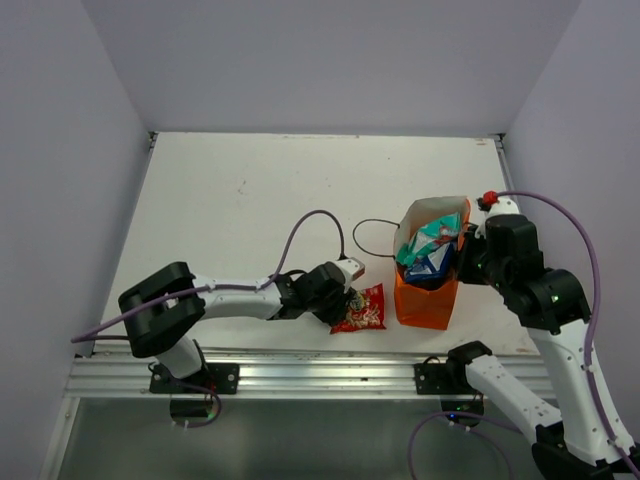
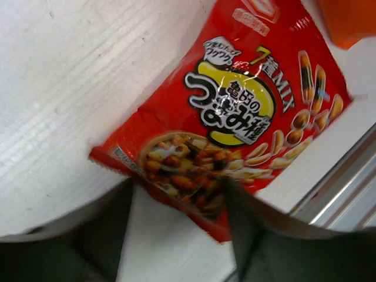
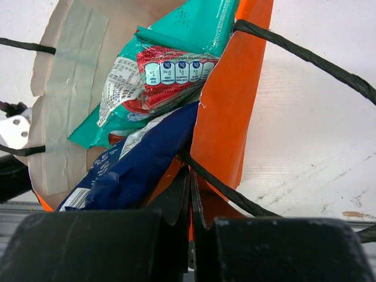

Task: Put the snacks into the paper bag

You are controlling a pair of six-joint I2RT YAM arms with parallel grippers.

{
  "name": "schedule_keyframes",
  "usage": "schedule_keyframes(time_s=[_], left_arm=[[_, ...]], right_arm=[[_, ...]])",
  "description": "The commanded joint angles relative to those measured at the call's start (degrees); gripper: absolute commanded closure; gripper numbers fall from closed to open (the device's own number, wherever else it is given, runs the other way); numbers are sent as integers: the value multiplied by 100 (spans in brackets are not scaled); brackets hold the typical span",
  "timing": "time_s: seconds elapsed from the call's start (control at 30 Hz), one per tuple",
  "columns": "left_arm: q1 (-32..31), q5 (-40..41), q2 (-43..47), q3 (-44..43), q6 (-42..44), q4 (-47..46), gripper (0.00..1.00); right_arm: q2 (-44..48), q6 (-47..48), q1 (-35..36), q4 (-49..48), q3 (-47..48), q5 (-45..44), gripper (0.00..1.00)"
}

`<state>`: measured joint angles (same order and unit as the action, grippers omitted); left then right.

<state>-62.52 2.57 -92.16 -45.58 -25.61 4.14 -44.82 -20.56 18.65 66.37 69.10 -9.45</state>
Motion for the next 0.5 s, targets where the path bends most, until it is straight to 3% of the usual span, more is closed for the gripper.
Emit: schedule_keyframes(time_s=[0.0, 0.07, 0.1, 0.23, 0.33, 0.47], left_arm=[[-41, -46, -162, -109, 179, -142, 64], [-41, 15, -171, -109, 187, -89, 83], [-41, 24, -162, -109, 187, -80, 100], [-41, 190, 22, -126, 153, 103, 100], [-41, 717, 881, -39, -23, 508, 100], [-41, 1149, 2707, -432, -68, 1079, 100]], right_arm=[[52, -19, 24, 8, 130, 14, 100], [52, -19, 15, 16, 121, 31, 100], [52, -19, 15, 8, 112, 31, 100], [8, -10, 15, -27, 104, 66, 100], [-18, 8, 15, -54, 138, 66, 100], [-45, 25, 24, -54, 130, 58, 100]])
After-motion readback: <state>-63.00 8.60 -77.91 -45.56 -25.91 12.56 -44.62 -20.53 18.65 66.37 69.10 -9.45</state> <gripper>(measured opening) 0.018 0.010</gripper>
